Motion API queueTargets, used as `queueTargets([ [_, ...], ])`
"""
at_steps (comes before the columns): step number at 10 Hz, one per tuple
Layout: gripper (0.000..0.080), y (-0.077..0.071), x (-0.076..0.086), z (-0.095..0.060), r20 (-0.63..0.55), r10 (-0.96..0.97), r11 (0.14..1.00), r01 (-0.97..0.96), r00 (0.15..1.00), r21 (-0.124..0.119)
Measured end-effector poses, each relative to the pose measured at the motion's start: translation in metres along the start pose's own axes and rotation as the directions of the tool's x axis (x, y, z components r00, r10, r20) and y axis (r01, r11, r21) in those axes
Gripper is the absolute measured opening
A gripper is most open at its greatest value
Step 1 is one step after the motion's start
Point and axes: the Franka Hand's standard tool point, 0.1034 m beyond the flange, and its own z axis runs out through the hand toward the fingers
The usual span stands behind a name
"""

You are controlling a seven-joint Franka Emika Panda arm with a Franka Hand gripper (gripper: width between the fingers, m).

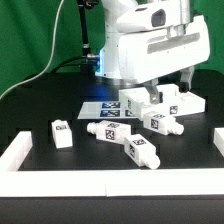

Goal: Assemble one leg

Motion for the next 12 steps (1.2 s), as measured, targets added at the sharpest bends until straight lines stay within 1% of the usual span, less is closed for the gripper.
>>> queueTargets([
  [1,0.065,0.014,-0.013,0.011,0.005,-0.004,1.0,0.004,1.0,-0.004],
  [2,0.065,0.032,-0.019,0.02,0.007,0.011,1.0,-0.011,1.0,-0.004],
  [3,0.065,0.041,-0.019,0.024,0.004,0.021,1.0,-0.021,1.0,-0.007],
  [4,0.065,0.039,-0.019,0.023,0.005,0.018,1.0,-0.018,1.0,-0.005],
  [8,0.065,0.039,-0.02,0.025,0.007,0.019,1.0,-0.019,1.0,-0.003],
  [10,0.065,0.048,-0.014,0.047,0.013,0.109,0.994,-0.109,0.994,0.008],
  [11,0.065,0.051,-0.014,0.054,0.016,0.123,0.992,-0.123,0.992,0.01],
  [12,0.065,0.052,-0.015,0.061,0.007,0.123,0.992,-0.123,0.992,0.001],
])
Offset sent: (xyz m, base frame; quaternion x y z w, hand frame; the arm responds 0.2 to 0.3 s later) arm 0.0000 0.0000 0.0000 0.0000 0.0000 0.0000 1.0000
